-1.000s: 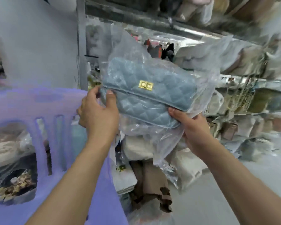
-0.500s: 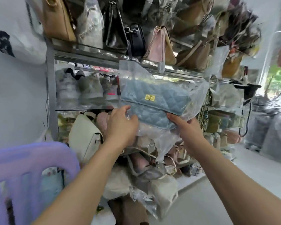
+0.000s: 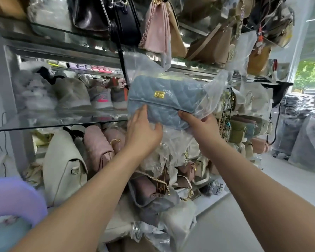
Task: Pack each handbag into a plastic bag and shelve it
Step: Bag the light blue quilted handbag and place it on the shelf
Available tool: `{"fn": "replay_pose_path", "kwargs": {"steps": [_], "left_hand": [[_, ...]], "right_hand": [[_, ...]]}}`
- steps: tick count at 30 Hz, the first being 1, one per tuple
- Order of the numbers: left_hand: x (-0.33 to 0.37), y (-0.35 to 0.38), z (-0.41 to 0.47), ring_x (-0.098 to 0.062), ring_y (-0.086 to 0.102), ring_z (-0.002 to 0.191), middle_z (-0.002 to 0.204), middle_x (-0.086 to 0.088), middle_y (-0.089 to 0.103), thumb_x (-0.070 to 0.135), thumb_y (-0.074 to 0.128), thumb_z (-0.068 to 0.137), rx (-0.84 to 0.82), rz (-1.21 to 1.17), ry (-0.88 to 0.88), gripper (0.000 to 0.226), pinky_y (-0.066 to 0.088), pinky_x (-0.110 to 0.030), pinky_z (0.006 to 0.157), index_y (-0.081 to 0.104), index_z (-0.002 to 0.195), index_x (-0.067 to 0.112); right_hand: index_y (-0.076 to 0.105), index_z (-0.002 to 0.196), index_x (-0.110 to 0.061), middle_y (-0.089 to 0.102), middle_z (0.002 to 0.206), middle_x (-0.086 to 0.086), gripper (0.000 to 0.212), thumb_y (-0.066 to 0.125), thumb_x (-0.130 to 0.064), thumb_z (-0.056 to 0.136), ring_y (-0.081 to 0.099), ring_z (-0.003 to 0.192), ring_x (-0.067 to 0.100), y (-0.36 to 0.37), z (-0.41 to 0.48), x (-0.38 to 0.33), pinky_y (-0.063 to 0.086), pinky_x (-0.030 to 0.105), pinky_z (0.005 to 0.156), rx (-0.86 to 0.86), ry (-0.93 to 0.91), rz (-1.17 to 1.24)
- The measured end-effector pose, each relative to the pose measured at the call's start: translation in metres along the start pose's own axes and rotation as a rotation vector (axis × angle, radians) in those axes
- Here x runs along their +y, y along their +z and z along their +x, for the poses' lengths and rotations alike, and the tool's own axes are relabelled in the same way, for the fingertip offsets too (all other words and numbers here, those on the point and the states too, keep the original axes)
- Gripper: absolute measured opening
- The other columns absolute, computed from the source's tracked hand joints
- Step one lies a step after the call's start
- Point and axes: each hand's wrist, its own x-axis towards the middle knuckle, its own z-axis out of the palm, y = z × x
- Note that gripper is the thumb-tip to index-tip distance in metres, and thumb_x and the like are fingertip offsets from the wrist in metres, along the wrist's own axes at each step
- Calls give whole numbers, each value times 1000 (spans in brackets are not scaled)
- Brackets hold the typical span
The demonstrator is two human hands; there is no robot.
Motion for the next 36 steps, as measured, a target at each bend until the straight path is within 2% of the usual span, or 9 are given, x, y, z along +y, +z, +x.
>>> {"fn": "replay_pose_path", "kwargs": {"steps": [7,10,14,17,22,27,29,32,36], "left_hand": [[-28,33,54,-23,10,155,169,-7,10,32,44,103,49,64,4,71,9,-35,124,7,161,14],[-36,43,82,-28,17,153,167,-13,17,32,39,102,46,115,-15,66,15,-39,125,15,159,10],[-40,45,111,-39,38,139,153,-16,41,39,38,97,43,318,-82,57,32,-49,113,38,147,11],[-43,41,125,-39,33,135,145,-14,45,46,41,96,50,510,-111,49,27,-51,109,50,136,20],[-53,43,142,-39,27,136,147,-14,40,45,41,97,27,578,-165,47,29,-52,106,49,140,28],[-58,48,148,-39,34,134,143,-12,44,26,50,97,103,601,-199,37,36,-51,101,52,134,22],[-61,51,147,-38,40,131,139,-13,47,19,49,99,174,575,-157,34,41,-51,97,53,133,16],[-62,52,140,-40,48,123,130,-17,55,16,45,98,270,431,8,32,44,-50,90,51,129,8],[-67,43,132,-39,53,114,120,-15,64,23,39,100,274,325,166,29,42,-47,89,59,119,14]], "right_hand": [[64,126,-19,77,109,1,70,91,-38,64,76,97,19,28,61,38,61,46,91,90,30,-7],[64,125,-19,77,108,-1,71,88,-42,62,76,97,17,39,77,48,61,45,91,118,2,-40],[66,122,-27,77,106,-8,63,86,-46,65,74,98,12,54,95,60,60,44,92,147,-63,-136],[63,122,-36,75,109,-15,67,82,-58,61,72,105,12,67,107,68,57,45,96,173,-76,-227],[53,130,-33,69,115,-12,70,79,-56,69,67,111,18,87,114,67,53,44,100,202,-77,-346],[50,125,-28,64,113,-10,64,78,-59,76,62,114,25,103,113,68,46,48,101,249,-57,-494],[50,120,-28,59,107,-11,61,76,-61,75,60,116,27,109,114,68,42,52,104,272,-37,-536],[46,108,-28,53,107,-5,55,74,-62,76,47,121,31,115,118,68,34,45,103,291,12,-606],[53,121,-25,49,130,7,67,72,-68,74,39,125,37,121,120,68,30,47,105,333,66,-694]]}}
